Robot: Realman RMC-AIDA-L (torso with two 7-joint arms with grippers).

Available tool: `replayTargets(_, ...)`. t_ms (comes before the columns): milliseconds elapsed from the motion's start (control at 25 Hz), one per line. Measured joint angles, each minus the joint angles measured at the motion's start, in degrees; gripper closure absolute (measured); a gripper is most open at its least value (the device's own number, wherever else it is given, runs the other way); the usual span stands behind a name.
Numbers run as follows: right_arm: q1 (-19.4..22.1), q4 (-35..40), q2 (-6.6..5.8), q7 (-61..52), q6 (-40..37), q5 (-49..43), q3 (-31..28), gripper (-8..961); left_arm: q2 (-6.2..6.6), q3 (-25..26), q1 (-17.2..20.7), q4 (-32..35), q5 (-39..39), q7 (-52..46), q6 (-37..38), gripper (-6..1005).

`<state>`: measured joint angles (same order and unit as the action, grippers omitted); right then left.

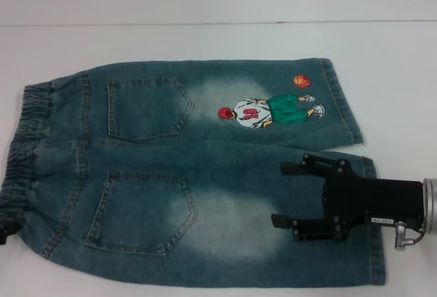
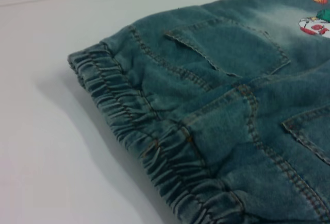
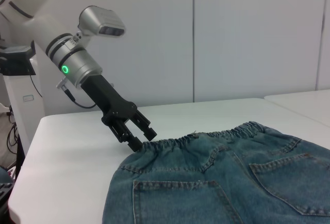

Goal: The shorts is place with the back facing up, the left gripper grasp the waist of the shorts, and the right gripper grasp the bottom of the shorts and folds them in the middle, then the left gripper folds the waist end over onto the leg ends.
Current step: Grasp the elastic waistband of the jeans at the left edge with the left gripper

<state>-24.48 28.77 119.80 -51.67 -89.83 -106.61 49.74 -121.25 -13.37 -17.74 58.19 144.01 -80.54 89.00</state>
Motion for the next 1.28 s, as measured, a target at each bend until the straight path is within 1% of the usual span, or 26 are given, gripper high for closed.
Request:
replayTargets(200, -0.22, -0.09, 0.00, 0.13, 0.00, 0.00, 0.00, 53, -0.20, -0.07, -0.75, -0.51, 1.76, -0.10, -0.12, 155)
replayTargets(560, -0.06, -0.28, 0.00, 0.23, 0.24, 0.02, -0.31, 55, -0.28, -0.15, -1.50, -0.36, 2.20, -0.22, 0.40, 156)
replayTargets(680, 0.11, -0.22, -0.01, 0.16, 0.08, 0.05, -0.65, 56, -0.21, -0.32, -1.84, -0.67, 2.66, -0.29, 0.21, 233)
replayTargets(760, 0.13, -0.17, 0.00, -0.07, -0.06, 0.07, -0.70, 56, -0.40, -0.93, -2.01, -0.36, 2.77, -0.40, -0.07, 284)
replayTargets(1000, 0.26, -0.09, 0.00, -0.15, -0.47, 0.09, -0.85, 56, -0.71, -1.81, -2.29, 0.12, 3.01, -1.05, -0.87, 485)
replayTargets(1080, 0.37, -0.05, 0.00, -0.16, -0.76, 0.10, -1.37, 56, -1.03, -1.83, -2.30, 0.75, 3.02, -1.05, -0.85, 581)
replayTargets(1200, 0.58, -0.03, -0.05, -0.19, -1.66, 0.10, -2.58, 56, -1.85, -1.84, -2.30, 2.44, 3.02, -1.07, -0.50, 725)
replayTargets(1280, 0.82, -0.03, -0.09, -0.31, -2.27, 0.10, -3.66, 57, -2.27, -1.84, -2.30, 3.46, 3.02, -1.08, -0.02, 755)
